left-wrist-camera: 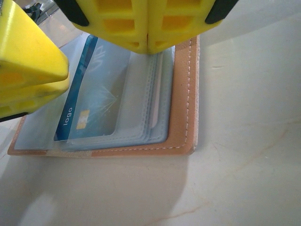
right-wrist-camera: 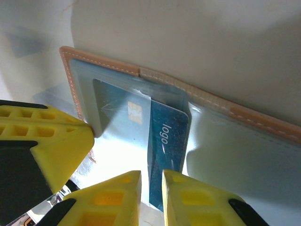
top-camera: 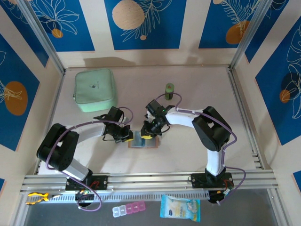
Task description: Take the credit cards out of the card holder
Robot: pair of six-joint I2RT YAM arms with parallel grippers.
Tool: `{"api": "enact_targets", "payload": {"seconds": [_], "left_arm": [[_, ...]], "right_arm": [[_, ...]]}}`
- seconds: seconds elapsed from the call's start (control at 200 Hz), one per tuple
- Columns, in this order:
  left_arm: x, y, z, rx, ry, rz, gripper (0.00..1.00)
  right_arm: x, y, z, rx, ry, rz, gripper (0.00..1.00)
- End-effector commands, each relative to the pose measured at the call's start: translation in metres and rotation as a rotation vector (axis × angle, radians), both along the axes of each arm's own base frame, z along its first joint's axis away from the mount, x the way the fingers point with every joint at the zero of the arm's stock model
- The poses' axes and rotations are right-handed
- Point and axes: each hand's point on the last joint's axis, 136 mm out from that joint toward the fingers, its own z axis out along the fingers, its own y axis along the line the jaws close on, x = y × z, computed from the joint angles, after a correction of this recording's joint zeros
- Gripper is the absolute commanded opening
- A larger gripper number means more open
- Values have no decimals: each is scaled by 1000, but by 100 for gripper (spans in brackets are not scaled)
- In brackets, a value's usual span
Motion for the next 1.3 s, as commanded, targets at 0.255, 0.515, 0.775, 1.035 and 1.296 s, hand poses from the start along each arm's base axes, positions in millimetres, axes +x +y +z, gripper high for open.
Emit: {"api": "enact_targets", "payload": {"seconds": [0.255,0.515,0.775,1.035,1.296], "left_arm": [[3,-2,25,5,-39,-30,7],[-2,-13,18,4,-19,-63,7],[-6,-13,-1,21,11,-71,6],[-12,-5,-14,69,42,-67,4],[-13,-3,-16,73,46,-66,4]], "right_arm": [[-3,-7,10,-1,-6,5,21],[-3,-6,7,45,12,-24,21],[-2,-12,4,49,22,-44,22],[-4,-12,-2,74,54,-54,22],[-6,-5,-3,127,78,-52,22]]}}
